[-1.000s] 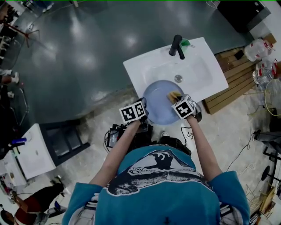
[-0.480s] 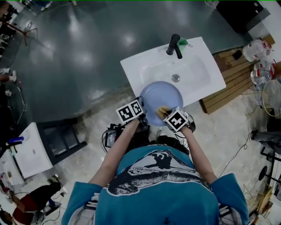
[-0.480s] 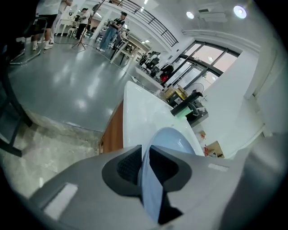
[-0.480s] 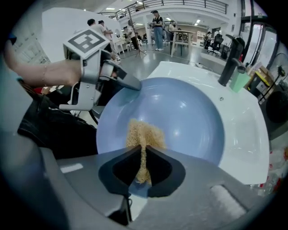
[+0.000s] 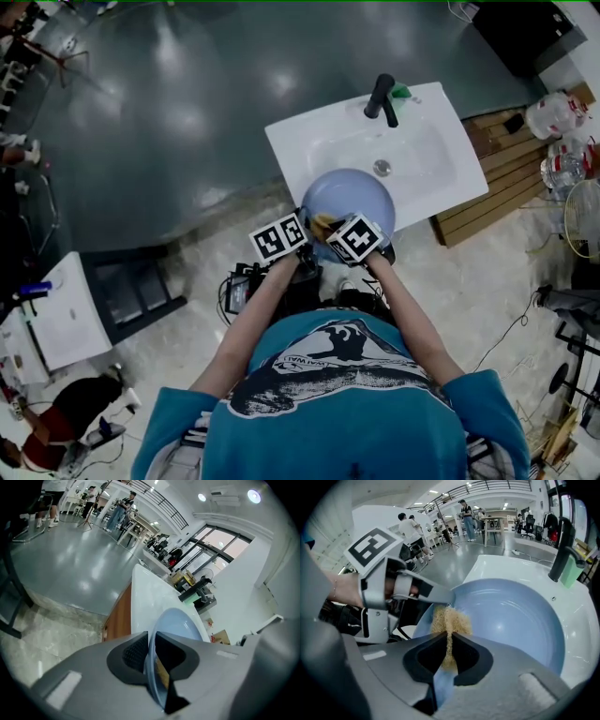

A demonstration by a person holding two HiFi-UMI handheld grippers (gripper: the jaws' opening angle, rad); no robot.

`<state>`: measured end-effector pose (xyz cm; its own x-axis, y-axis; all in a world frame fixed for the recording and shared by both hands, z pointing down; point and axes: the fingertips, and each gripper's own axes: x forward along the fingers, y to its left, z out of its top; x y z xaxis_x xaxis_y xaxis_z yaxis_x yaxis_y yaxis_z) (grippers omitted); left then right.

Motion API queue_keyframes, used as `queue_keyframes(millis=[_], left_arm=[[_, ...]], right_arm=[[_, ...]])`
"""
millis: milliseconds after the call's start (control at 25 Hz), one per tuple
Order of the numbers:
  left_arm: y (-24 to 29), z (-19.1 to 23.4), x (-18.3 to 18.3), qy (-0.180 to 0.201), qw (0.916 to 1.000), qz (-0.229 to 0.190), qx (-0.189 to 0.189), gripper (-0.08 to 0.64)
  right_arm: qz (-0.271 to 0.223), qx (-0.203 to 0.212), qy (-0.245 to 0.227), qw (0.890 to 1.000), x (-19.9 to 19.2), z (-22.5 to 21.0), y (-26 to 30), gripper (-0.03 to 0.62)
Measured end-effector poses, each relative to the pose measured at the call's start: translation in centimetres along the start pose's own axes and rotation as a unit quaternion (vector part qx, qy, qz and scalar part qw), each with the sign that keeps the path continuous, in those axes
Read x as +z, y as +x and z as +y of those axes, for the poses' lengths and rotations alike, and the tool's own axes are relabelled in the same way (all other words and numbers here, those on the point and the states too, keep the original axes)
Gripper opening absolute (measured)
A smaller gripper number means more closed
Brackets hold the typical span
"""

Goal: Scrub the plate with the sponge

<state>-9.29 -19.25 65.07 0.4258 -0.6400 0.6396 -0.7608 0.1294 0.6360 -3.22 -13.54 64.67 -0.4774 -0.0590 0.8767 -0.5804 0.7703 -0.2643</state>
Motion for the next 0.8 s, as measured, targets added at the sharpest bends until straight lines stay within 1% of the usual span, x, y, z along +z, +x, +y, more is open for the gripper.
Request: queue_keyframes(millis=[200,280,360,440,680,800], left_arm=[[0.0,0.0,0.0,-0.027,0.9996,-0.004,-0.011,0.049],[0.0,0.1,0.1,-0.039,0.9991,-0.005,-0.015,0.052],[-0.1,0.0,0.2,-0.04,0.9991,-0.005,-0.017,0.052],[-0.1,0.0,0.2,-0.039,0.9991,-0.005,-0.019,0.052],[-0.1,0.0,0.2,-0.042,0.9989,-0.007,-0.021,0.054],[-0.2,-0.1,0.0,-0.045,0.9987,-0.007,-0.022,0.055]], right_arm=[[-0.021,-0.028,0.015,0.999,1.5,-3.3,-0.2,0.032],[-0.027,-0.023,0.026,0.999,1.9,-3.9,-0.2,0.032],[-0.031,-0.009,0.041,0.999,2.1,-4.2,-0.3,0.032],[-0.042,-0.007,0.059,0.997,2.3,-4.8,-0.5,0.032],[-0.084,-0.039,0.124,0.988,3.3,-8.7,-1.4,0.031],[-0.088,-0.072,0.143,0.983,2.8,-10.9,-2.3,0.031]])
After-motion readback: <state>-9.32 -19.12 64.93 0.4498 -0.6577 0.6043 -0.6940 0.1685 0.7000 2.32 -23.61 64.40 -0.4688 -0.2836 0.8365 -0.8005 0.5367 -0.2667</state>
